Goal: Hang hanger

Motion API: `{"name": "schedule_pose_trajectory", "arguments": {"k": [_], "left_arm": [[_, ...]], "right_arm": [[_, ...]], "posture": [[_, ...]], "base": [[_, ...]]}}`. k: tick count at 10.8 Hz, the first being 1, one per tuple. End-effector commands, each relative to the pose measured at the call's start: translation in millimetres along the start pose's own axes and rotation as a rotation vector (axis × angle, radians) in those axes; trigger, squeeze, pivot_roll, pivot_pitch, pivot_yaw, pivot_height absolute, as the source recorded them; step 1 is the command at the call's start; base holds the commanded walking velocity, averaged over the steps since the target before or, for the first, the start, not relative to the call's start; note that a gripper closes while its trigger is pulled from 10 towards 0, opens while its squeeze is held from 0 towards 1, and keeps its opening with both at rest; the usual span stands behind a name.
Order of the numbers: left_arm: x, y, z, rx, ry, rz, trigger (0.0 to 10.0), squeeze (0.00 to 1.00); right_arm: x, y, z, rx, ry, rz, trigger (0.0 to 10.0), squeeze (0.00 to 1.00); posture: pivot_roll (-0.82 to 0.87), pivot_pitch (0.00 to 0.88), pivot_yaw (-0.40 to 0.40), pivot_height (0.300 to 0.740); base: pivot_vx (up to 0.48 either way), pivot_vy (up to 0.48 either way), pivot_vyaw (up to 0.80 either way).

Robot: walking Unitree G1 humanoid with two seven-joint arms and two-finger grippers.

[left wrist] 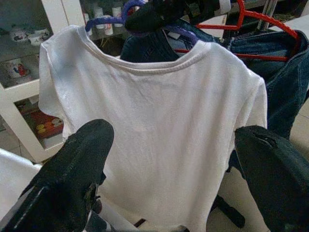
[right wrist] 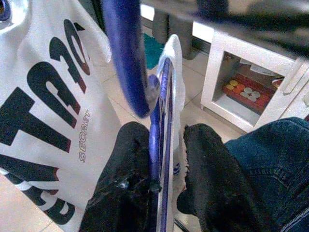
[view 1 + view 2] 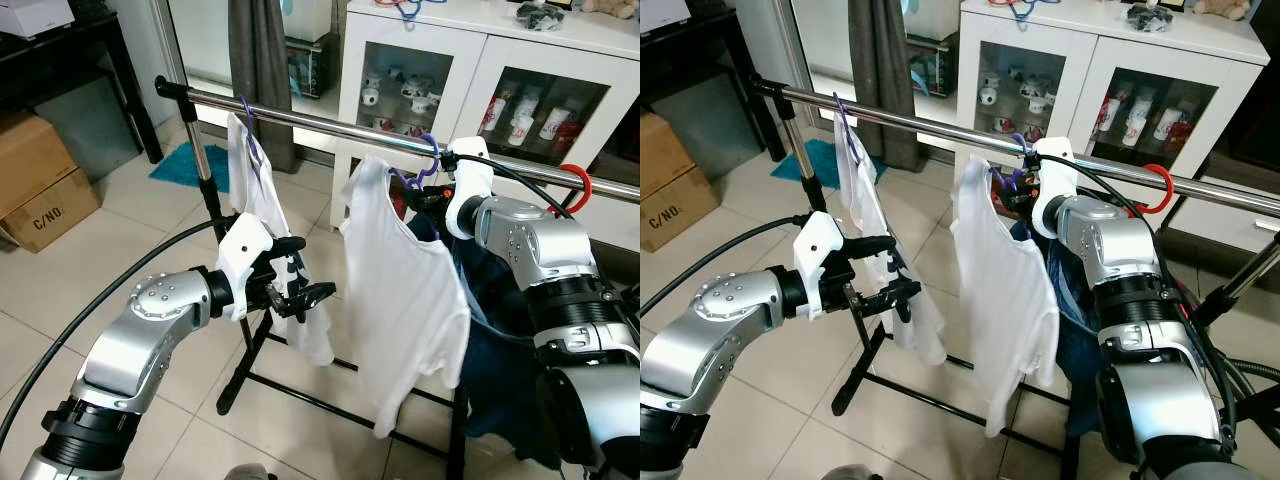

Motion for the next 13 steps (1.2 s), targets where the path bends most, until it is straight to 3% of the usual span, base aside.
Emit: {"name": "schedule_pose_trajectory", "arguments": {"k": [1,5,13], "left_arm": [[1.0,1.7,2.0,0.005,-0.003,0.018,10.0,0.0],[-0.1,0.8,2.5,0.008,0.0,0.026,10.0,0.0],[4.2,2.3,3.2,-0.007,0.046,0.05,10.0,0.0]], "right_arm": [[-0.9,0.7,-4.0,0.001,-0.003,-0.015,0.0,0.0],[6.1,-8.4,-9.5,0.015,0.01,-0.051,0.0,0.0],[12.7,12.5,-23.5,-0.092,0.035,-0.08,0.0,0.0]], "posture": [[0.08,0.0,-0.038,0.74],[0.08,0.0,-0.037,0.74],[0.08,0.0,-0.038,0.74]], "base": [[0.0,0.0,0.0],[0.0,0.0,0.0],[0.0,0.0,0.0]]}}
Point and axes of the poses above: a point about 5 cm out from each wrist's last joint towards the gripper, its own z axis pointing out of the wrist towards the gripper, its own y axis along the axis of the wrist's last joint, x = y × z, the point moved 1 cm from there along z, pointing out of the wrist towards the gripper, and after that the axes turned 1 degree about -z, right-handed, at the moved point
